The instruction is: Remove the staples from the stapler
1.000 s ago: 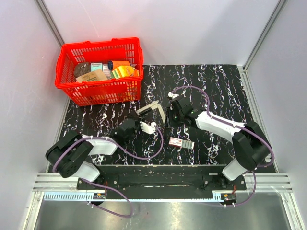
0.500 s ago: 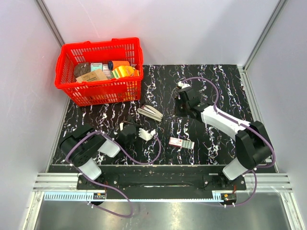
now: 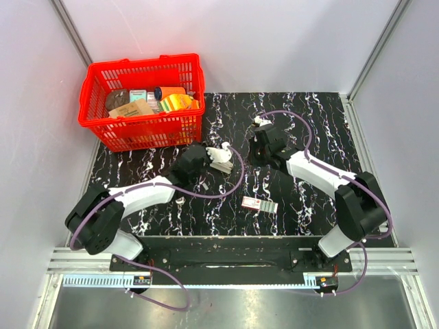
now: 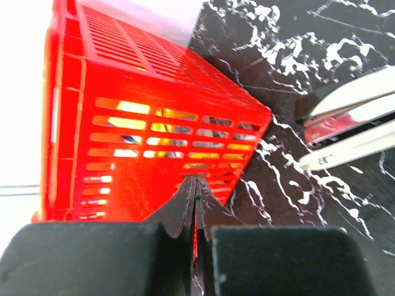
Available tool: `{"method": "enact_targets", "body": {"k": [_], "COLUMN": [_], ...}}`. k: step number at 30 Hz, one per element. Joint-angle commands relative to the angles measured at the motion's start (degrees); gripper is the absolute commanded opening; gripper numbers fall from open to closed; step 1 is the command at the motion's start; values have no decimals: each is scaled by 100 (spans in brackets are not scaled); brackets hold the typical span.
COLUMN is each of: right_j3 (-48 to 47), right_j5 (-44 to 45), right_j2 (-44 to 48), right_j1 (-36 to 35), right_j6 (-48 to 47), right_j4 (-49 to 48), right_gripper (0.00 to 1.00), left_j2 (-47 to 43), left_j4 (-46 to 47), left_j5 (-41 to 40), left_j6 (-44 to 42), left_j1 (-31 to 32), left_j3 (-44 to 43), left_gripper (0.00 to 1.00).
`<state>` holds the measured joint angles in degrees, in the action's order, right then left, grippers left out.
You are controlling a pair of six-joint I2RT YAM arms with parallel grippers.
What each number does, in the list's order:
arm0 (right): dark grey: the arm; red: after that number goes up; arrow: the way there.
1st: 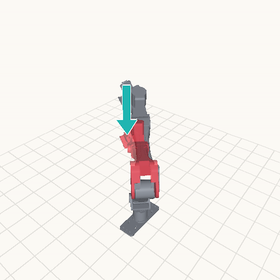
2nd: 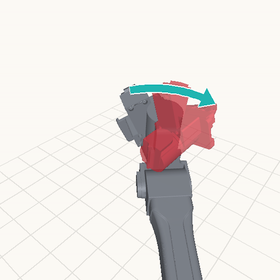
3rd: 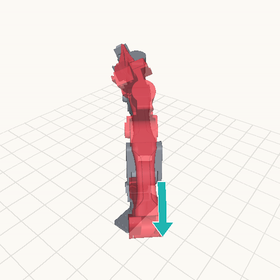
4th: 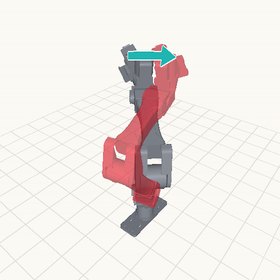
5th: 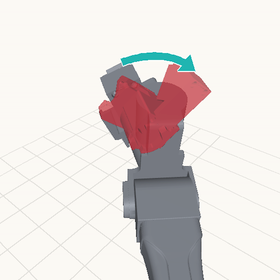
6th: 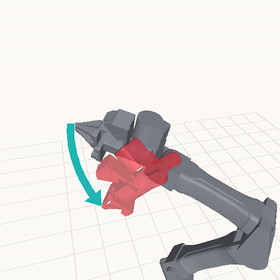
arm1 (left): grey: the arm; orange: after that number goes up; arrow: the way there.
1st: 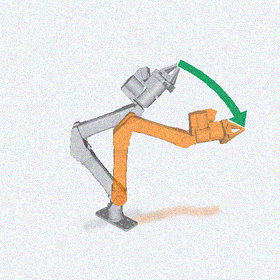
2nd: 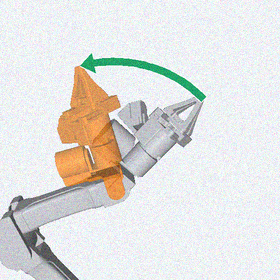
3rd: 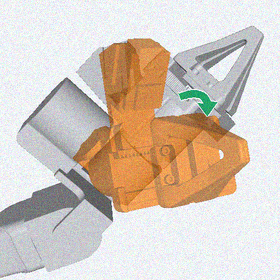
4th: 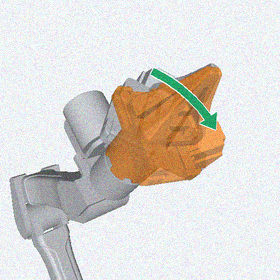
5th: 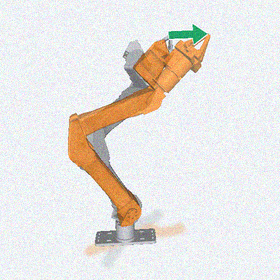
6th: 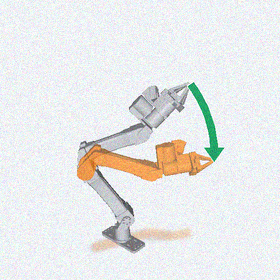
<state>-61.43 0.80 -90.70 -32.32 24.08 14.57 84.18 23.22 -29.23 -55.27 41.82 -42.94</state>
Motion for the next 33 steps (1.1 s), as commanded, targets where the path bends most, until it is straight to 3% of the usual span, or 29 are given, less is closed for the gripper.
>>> {"method": "enact_targets", "body": {"k": [1, 3, 9, 12, 21, 28, 33], "right_j3": [8, 8, -255, -623, -2144, -2795, -2726], "right_j5": [34, 35, -62, -325, -467, -159, -106], "right_j2": [-36, -88, -510, -869, -2373, -3085, -3165], "right_j1": [-3, -12, -3, -12, -319, -530, -662], "right_j6": [45, 45, 9, -26, -544, -1018, -1177], "right_j4": [-252, -305, -499, -543, -112, 151, 240], "right_gripper": [2, 6, 47, 59, 65, 65, 64], "left_j2": [-209, -218, -437, -578, -921, -1220, -1422], "left_j4": [-1091, -1354, -2242, -2585, -4070, -4545, -4660], "left_j5": [321, 435, 1033, 1288, 2703, 3125, 3187], "left_j6": [850, 1008, 1554, 1711, 2889, 3092, 3101], "left_j1": [-191, -384, -939, -1053, -1993, -2222, -2284], "left_j3": [-153, -258, -610, -698, -1436, -1507, -1384], "left_gripper": [4, 7, 17, 21, 24, 25, 25]}}
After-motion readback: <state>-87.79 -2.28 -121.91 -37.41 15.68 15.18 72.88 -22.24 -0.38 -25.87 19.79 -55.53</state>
